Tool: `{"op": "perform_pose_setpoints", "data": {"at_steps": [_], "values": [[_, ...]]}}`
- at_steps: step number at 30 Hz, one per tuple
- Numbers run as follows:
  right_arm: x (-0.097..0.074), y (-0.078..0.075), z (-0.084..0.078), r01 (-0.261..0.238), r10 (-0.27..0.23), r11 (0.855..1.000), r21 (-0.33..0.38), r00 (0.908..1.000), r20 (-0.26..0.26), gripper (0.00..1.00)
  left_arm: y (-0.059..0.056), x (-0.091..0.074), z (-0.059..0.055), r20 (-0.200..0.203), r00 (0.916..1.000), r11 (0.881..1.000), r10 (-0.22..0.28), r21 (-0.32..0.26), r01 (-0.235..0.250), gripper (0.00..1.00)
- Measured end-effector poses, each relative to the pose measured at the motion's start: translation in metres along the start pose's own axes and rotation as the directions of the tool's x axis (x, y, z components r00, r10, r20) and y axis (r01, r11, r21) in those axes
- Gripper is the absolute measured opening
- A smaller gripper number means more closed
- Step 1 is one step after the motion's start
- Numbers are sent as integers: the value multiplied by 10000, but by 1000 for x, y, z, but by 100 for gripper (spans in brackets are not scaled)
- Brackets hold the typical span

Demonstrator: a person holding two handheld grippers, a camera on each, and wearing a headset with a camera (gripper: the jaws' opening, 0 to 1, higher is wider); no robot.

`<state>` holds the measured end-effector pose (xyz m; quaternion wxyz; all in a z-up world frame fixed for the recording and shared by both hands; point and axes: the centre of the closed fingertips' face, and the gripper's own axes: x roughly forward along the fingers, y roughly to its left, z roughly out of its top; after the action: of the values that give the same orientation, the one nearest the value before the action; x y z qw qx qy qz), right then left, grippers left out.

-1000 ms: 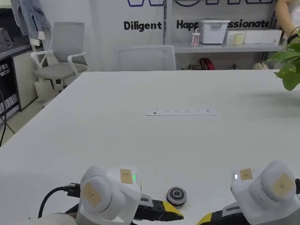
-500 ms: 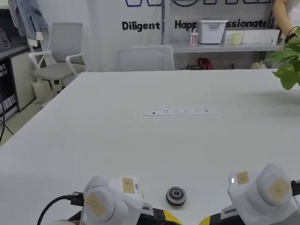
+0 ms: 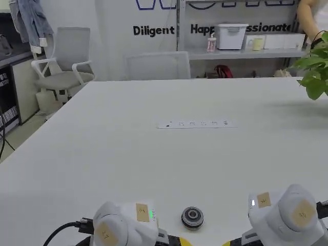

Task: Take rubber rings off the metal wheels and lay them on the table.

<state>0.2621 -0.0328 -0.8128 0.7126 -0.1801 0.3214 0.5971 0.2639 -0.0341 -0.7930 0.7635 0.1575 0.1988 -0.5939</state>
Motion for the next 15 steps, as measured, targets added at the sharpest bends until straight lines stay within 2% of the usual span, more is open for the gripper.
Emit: {"op": "perform_pose_setpoints", "data": {"at_steps": [7, 15], "values": [[0, -1, -1, 42, -42, 9999, -132, 10000, -44, 17, 3, 0, -1, 165, 9999, 9998, 29, -182, -26, 14], [-1, -1, -3, 8, -10, 9999, -119, 9999, -112, 15, 4, 0, -1, 161, 9999, 9998, 38, -221, -34, 14]]}}
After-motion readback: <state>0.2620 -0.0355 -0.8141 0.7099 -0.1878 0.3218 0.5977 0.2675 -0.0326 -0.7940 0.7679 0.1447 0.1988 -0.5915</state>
